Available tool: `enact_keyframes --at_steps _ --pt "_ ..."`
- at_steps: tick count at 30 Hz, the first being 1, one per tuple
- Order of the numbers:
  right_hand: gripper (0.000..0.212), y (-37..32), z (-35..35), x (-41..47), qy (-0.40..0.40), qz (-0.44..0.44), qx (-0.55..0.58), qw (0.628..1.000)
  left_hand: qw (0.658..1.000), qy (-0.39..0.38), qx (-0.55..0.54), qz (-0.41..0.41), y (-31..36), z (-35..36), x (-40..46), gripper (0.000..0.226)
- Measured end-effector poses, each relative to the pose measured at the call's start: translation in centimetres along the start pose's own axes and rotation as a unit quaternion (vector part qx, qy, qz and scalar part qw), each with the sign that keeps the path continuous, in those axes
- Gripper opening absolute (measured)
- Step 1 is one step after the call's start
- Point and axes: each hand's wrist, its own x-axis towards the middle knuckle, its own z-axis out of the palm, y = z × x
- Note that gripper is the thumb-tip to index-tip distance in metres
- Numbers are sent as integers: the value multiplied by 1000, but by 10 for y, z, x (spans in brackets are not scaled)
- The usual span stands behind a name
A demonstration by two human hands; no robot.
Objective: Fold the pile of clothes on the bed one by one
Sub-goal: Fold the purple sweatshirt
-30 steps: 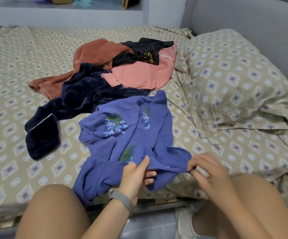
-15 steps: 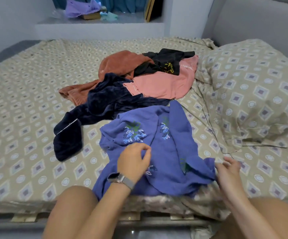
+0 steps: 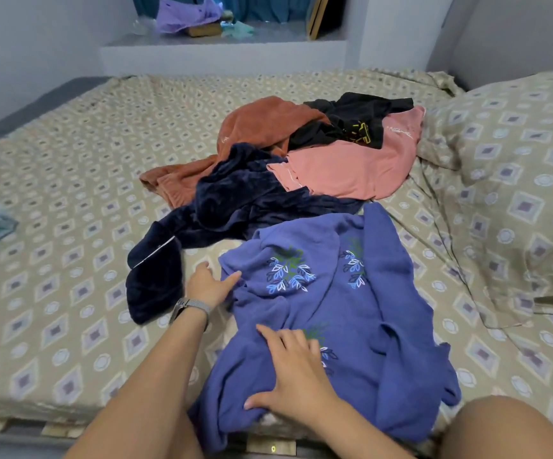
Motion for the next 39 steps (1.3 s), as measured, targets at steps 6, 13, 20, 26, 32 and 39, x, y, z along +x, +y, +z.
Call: enact_keyframes --at_steps 6,13,20,26,32,39 --pt "33 48 -65 5 -18 -83 217 972 981 -82 -171 -25 9 -1 3 29" --pt "34 178 -146 -57 118 78 277 951 941 -179 -273 89 39 -7 -27 19" --pt "91 185 -119 -82 29 151 132 979 940 -44 81 330 24 39 -10 95" --pt "119 159 -104 -40 116 248 202 940 877 17 250 409 30 75 -16 36" --pt "26 181 -108 -36 129 264 182 938 901 20 80 426 41 57 -49 53" --pt "23 152 -187 -68 135 260 211 932 945 -98 -65 304 85 -39 -92 19"
